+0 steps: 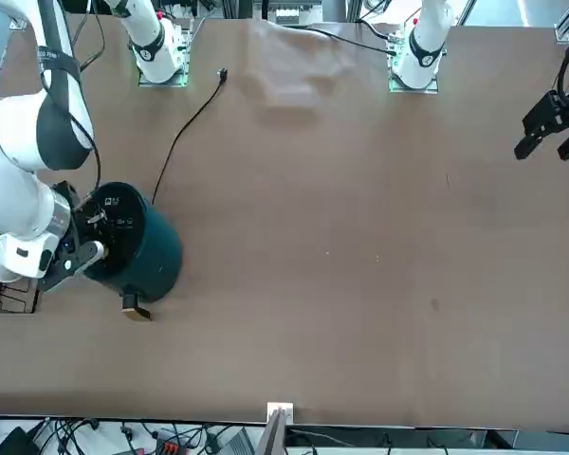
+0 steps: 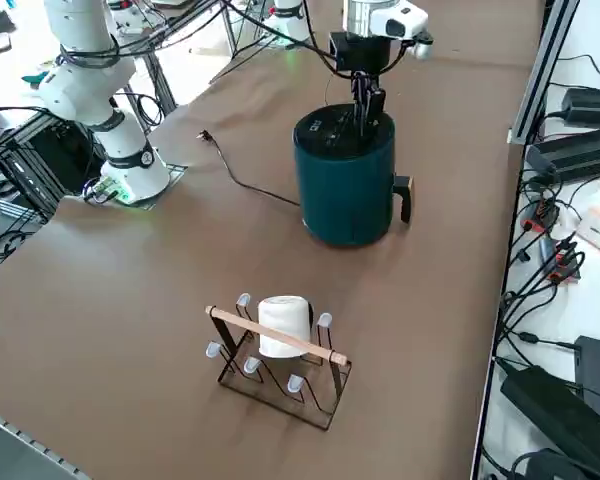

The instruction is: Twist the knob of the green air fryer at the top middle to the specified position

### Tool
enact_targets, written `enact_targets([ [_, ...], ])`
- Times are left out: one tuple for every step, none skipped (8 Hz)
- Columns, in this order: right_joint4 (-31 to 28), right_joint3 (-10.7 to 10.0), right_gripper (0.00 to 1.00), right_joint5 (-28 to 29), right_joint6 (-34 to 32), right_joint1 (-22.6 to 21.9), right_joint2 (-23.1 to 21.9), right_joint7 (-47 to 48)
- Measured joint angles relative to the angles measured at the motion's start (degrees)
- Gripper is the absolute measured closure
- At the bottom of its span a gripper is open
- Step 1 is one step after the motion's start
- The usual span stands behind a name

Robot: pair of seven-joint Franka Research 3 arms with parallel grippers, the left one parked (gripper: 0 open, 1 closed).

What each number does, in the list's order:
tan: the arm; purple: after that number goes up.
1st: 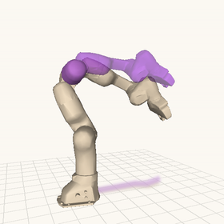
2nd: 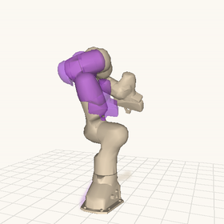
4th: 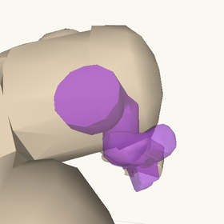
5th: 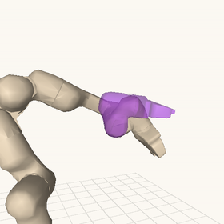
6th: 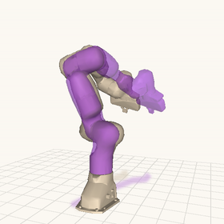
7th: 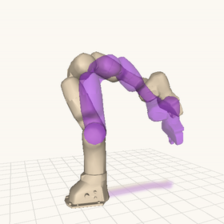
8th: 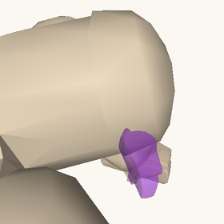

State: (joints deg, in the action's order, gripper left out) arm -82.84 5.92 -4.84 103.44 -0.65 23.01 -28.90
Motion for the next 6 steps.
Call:
enact_targets([
  [0.0, -0.03, 0.58, -0.01, 0.04, 0.02, 0.0, -2.37],
  [0.0, -0.08, 0.58, -0.02, 0.08, 0.02, 0.0, -4.3],
  [0.0, -0.09, 0.58, -0.17, 0.09, 0.02, 0.0, -6.0],
  [0.0, -0.08, 0.58, -0.61, 0.1, -0.04, 0.0, -7.5],
  [0.0, -0.04, 0.58, -0.97, 0.1, -0.11, 0.0, -8.69],
  [0.0, -0.01, 0.58, -1.17, 0.14, -0.15, 0.01, -10.03],
])
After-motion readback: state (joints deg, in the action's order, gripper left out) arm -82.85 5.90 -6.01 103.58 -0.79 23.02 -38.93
